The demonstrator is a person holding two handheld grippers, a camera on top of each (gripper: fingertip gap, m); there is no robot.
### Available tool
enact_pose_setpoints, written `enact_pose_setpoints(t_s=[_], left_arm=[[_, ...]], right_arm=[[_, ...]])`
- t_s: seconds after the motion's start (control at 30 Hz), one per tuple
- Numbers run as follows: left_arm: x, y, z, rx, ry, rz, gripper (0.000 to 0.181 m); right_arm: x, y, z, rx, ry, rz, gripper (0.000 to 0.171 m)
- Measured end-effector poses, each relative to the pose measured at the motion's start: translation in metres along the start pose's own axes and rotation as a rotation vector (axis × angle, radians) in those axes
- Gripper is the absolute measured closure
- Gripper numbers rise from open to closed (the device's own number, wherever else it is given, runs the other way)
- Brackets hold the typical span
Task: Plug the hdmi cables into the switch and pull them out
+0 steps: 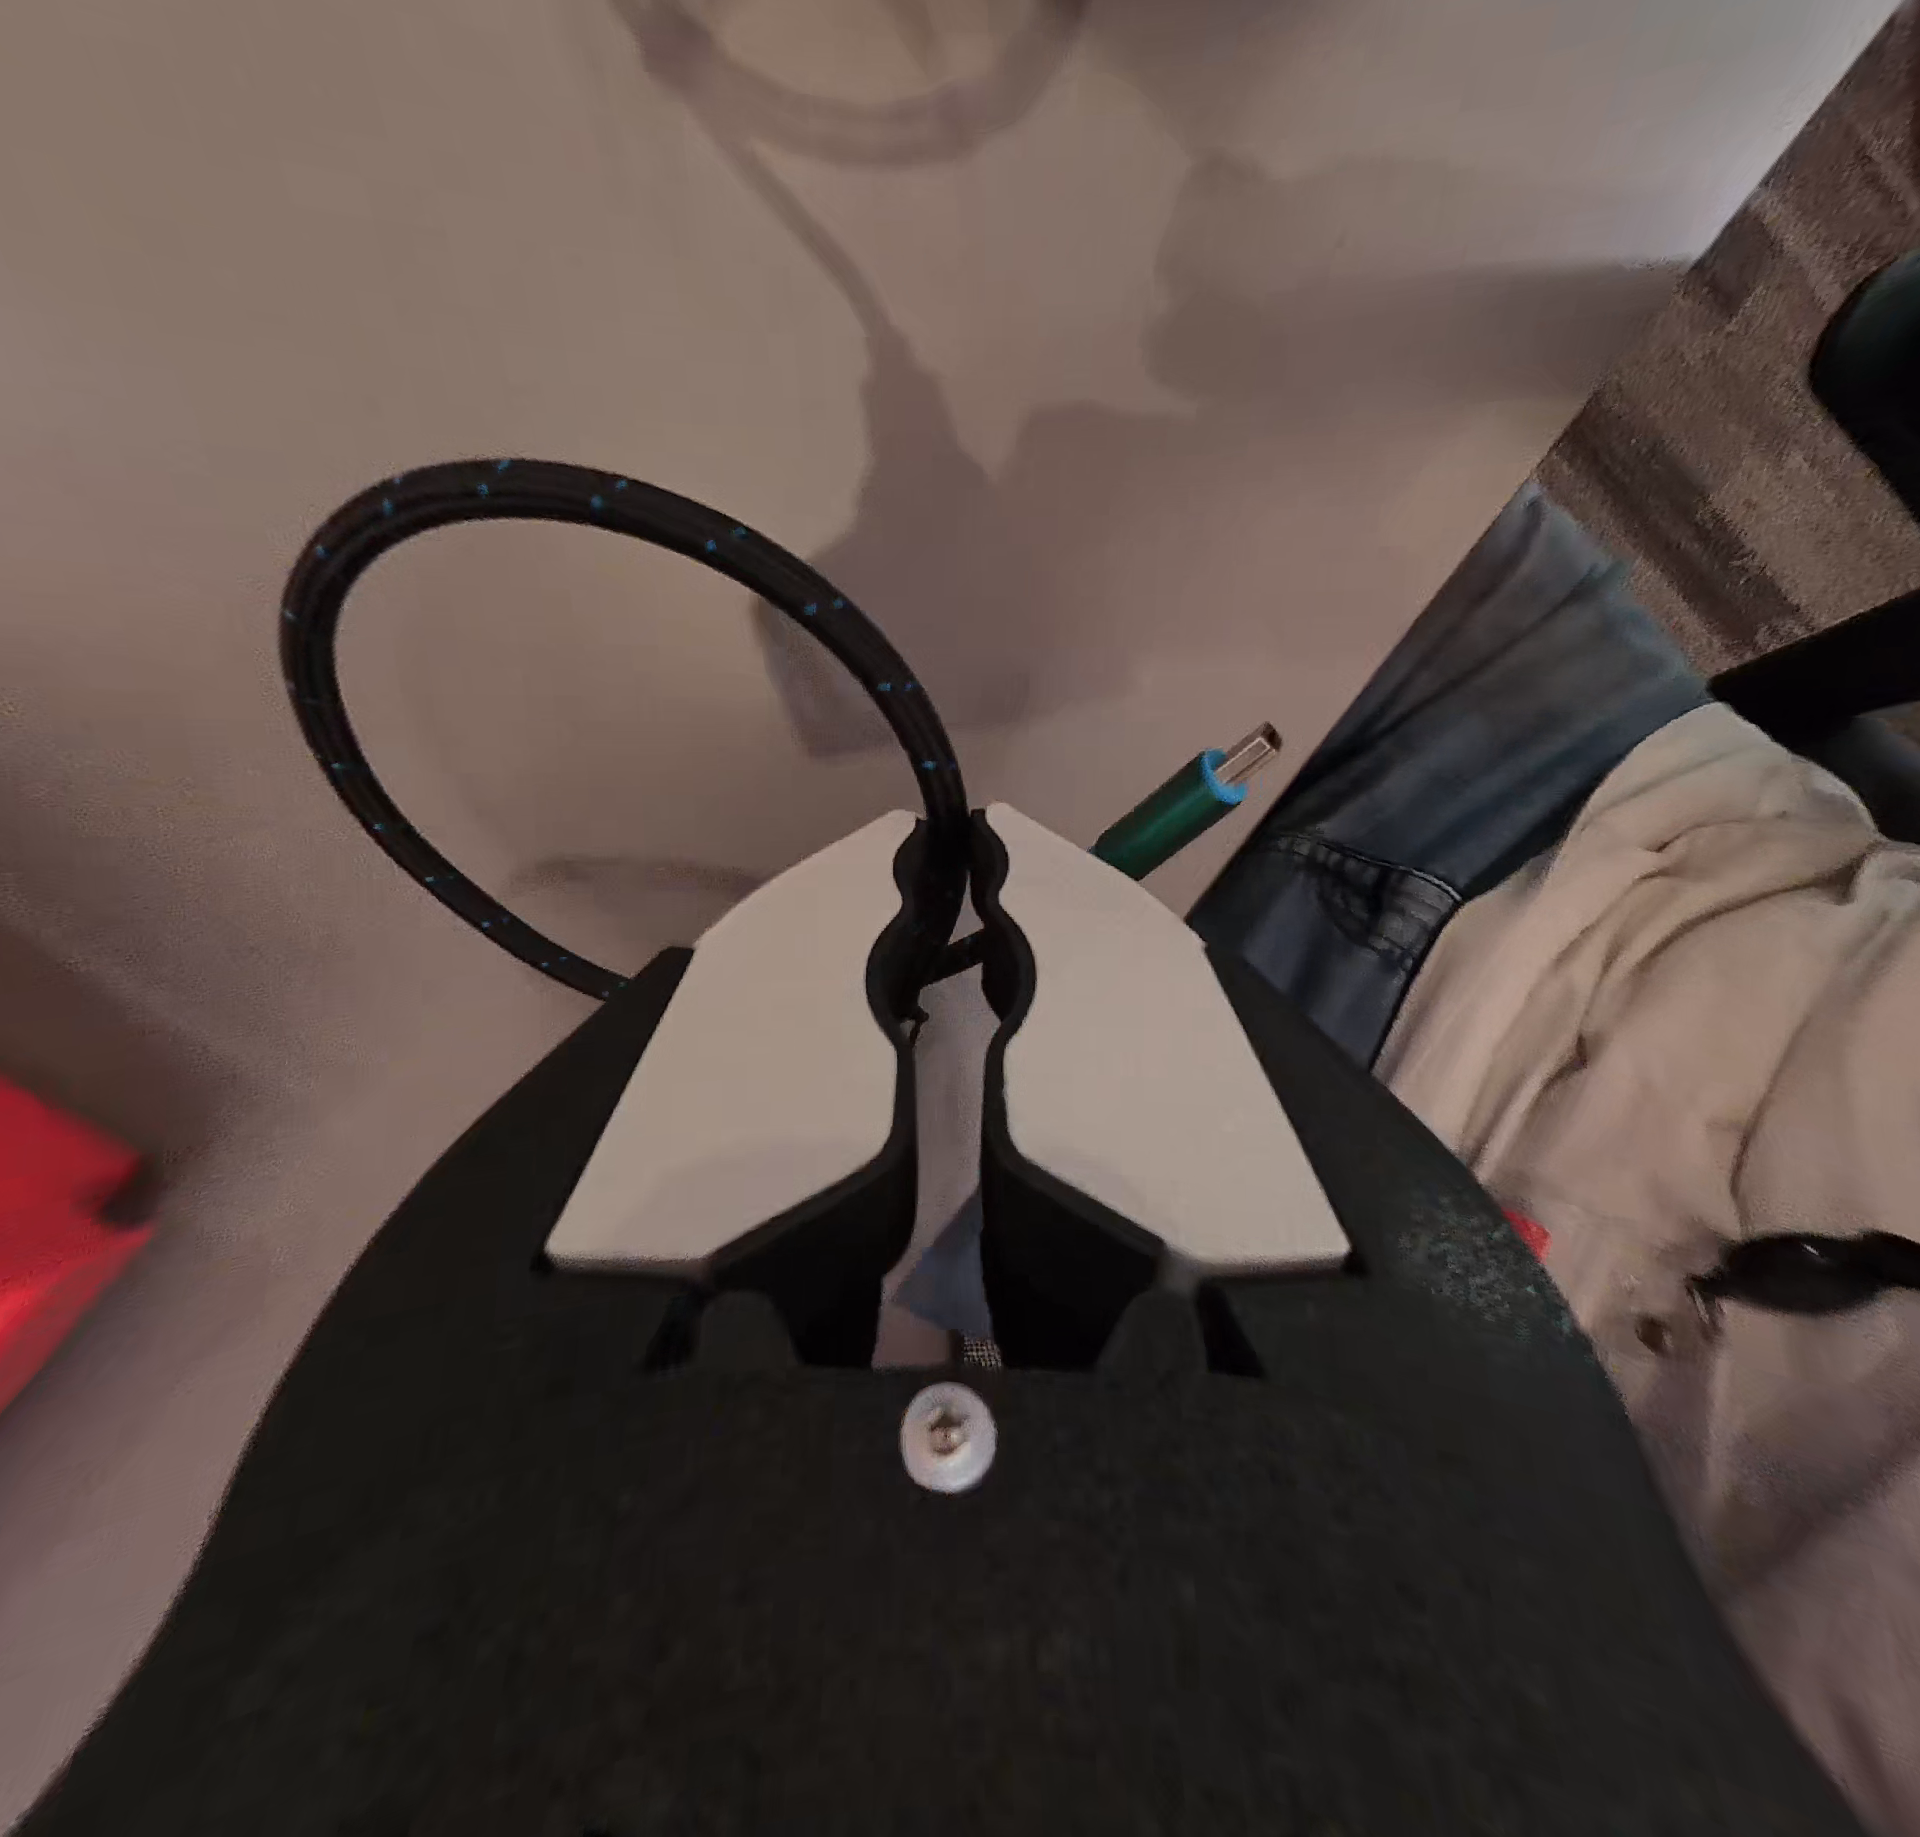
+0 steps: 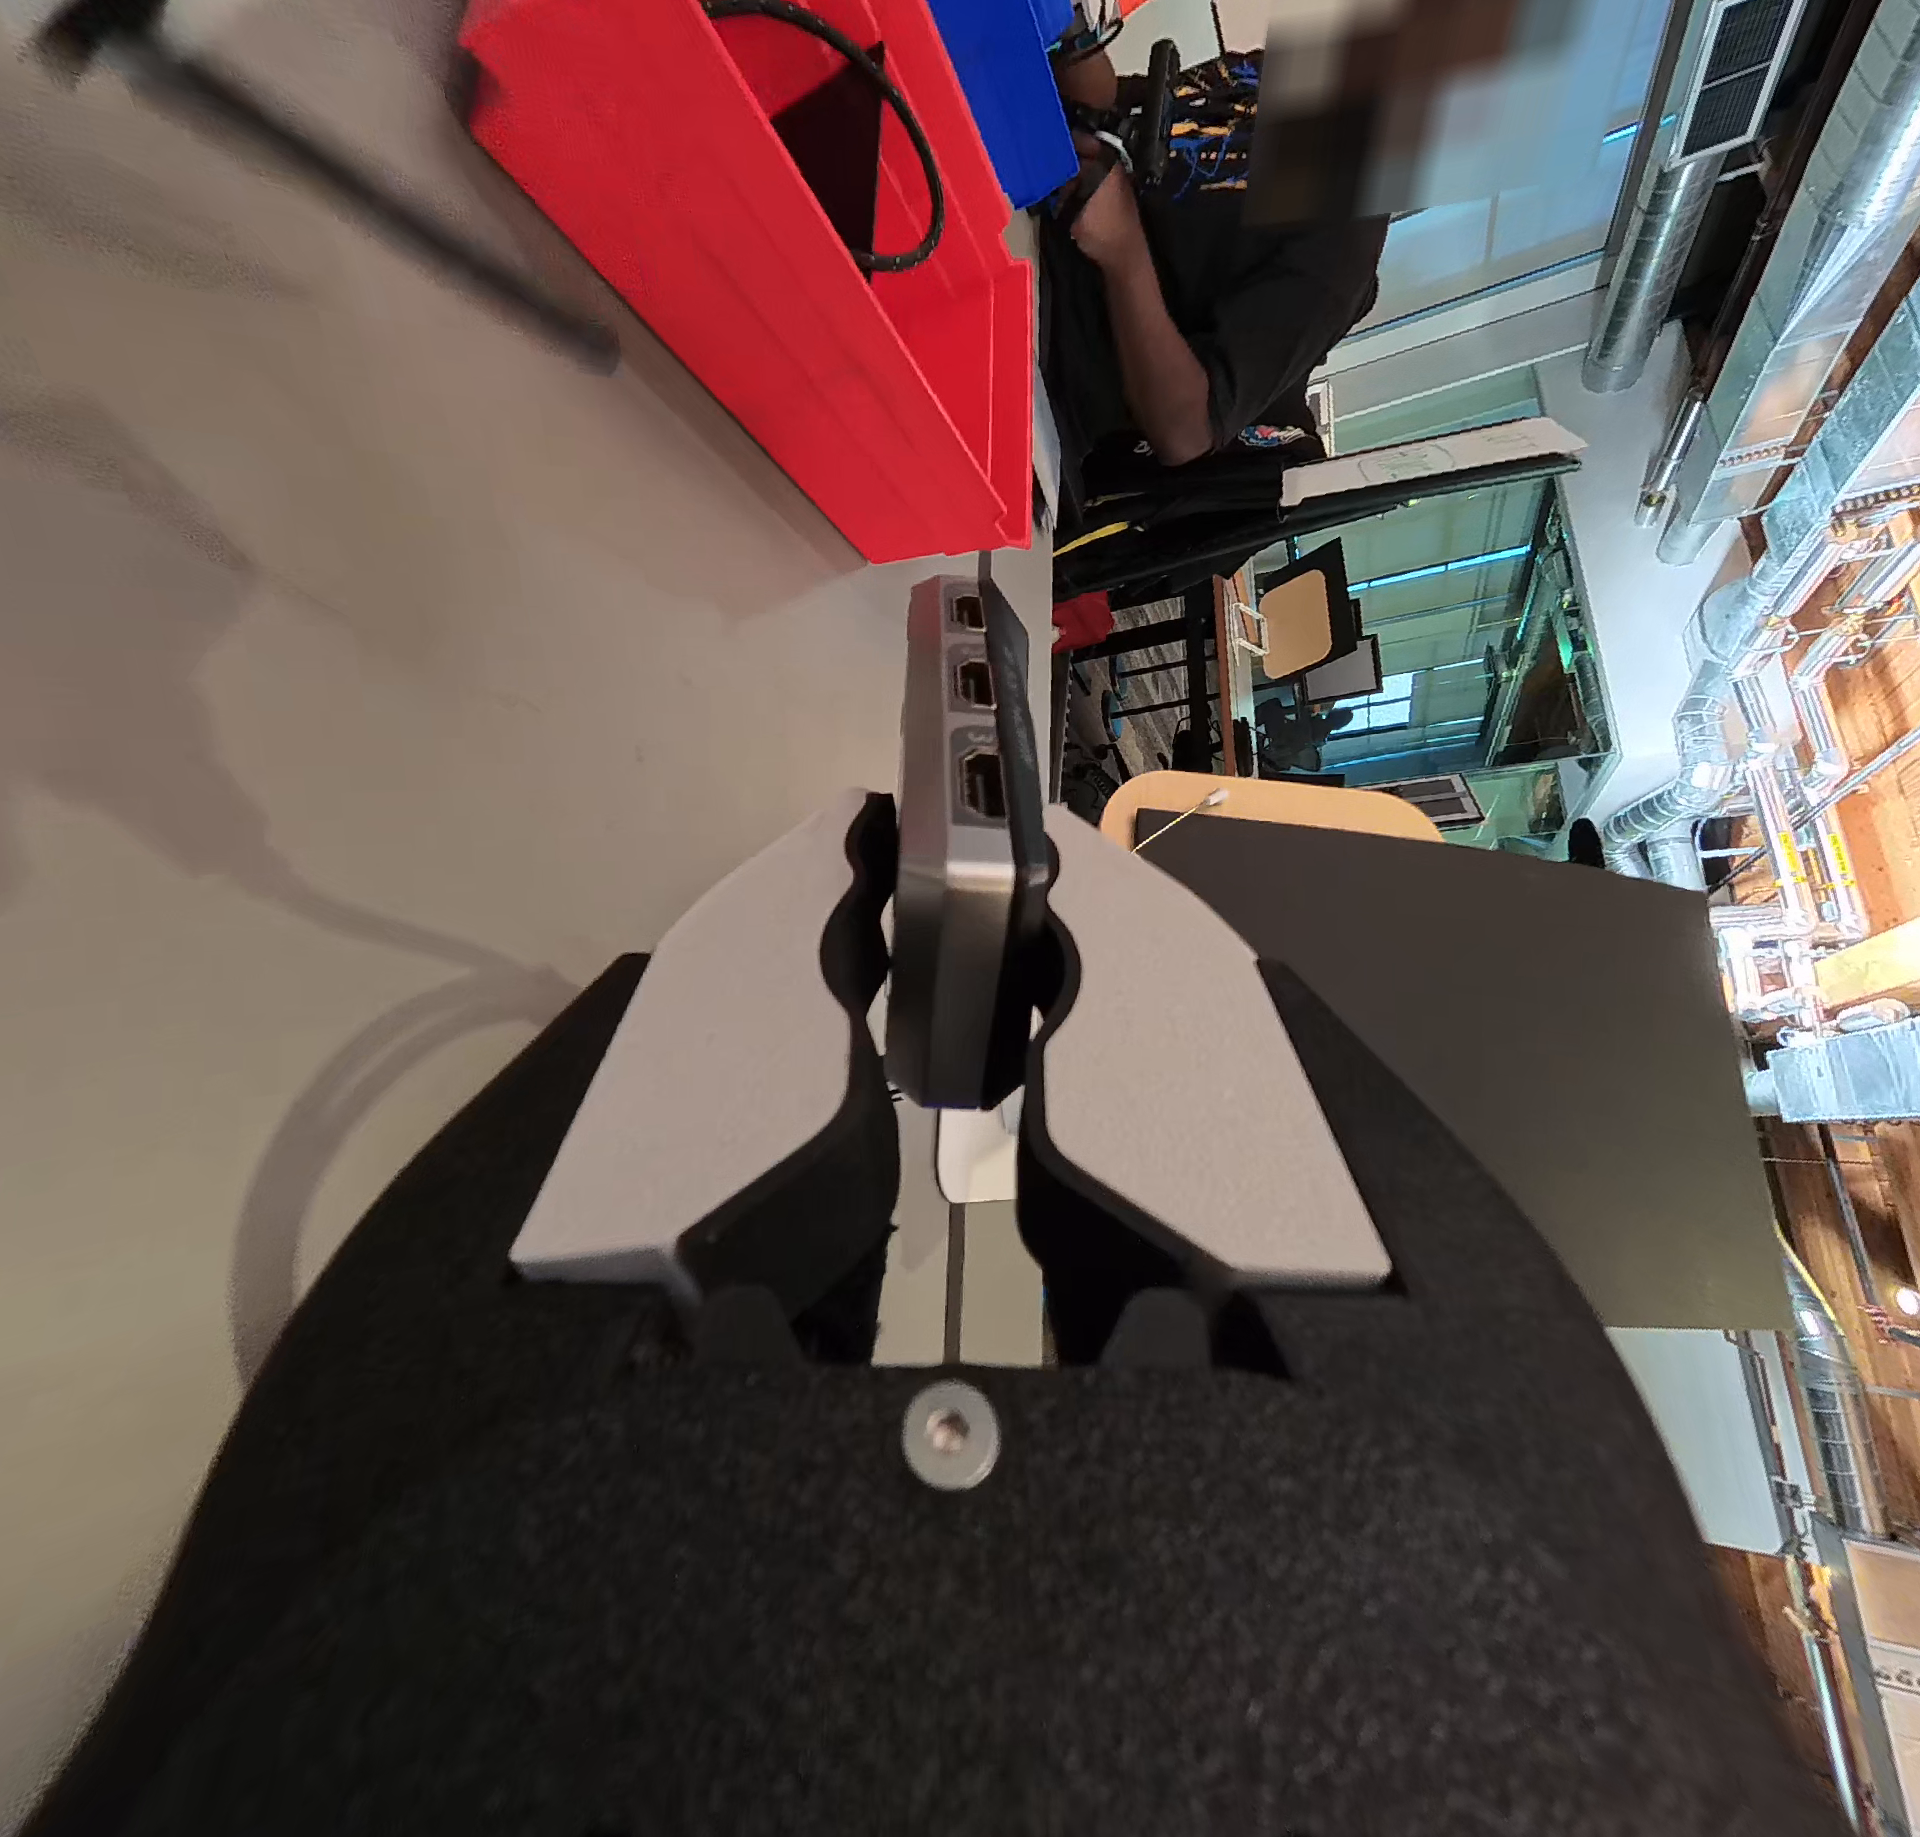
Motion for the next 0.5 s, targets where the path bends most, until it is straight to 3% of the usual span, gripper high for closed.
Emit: enact_pose_setpoints(t_s=[0.13, 0.33, 0.5], left_arm=[[-0.004, -0.042, 0.007, 0.014, 0.003, -0.011, 0.175], [-0.003, -0.062, 0.027, 0.035, 0.016, -0.104, 0.175], [-0.006, -0.047, 0.025, -0.034, -0.158, -0.259, 0.149]], right_arm=[[-0.002, 0.000, -0.002, 0.003, -0.003, -0.012, 0.148], [0.001, 0.001, -0.002, 0.006, -0.010, -0.011, 0.148], [0.005, -0.001, -0.001, 0.001, -0.017, -0.008, 0.148]])
Point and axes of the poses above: each gripper's, where its closed fingertips meet, y back along the fingers, x out of its underside, z = x × y across the jaws, the point moved 7 cm from there along y, back along the fingers, and after that the axes turned 2 degrees about -z, right-handed, at the moved point
